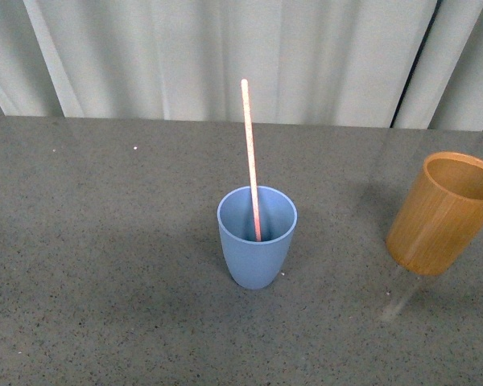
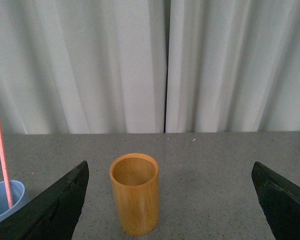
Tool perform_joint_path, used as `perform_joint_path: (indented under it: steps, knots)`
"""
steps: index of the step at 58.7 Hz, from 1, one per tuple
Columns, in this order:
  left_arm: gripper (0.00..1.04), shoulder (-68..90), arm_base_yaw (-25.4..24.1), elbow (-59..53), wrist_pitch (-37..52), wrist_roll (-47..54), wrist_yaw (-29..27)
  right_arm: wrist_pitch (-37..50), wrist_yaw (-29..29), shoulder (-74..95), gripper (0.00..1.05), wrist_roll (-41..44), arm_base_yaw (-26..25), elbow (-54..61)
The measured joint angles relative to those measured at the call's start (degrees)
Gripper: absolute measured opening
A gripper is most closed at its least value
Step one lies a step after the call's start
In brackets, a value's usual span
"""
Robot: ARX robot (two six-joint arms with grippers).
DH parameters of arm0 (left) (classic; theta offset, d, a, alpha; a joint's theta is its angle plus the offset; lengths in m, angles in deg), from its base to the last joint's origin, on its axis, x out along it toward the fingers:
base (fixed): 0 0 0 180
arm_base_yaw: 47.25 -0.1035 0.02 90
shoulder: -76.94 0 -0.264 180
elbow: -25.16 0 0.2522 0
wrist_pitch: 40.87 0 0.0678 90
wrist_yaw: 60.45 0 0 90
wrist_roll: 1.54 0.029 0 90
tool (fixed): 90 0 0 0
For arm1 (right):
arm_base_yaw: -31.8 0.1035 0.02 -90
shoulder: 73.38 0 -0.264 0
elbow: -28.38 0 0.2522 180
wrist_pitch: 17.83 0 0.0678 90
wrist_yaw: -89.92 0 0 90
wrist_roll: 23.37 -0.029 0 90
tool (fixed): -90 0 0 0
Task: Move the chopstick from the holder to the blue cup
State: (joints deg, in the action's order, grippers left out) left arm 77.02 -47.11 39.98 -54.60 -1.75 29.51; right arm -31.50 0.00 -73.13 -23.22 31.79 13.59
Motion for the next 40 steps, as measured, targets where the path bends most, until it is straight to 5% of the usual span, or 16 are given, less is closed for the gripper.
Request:
perform_joint_path:
  steps: [40]
  knots:
    - [0.98, 0.0, 0.0, 0.0, 0.0, 0.0, 0.0, 0.0, 0.0, 0.0, 0.95, 0.0, 0.0, 0.0]
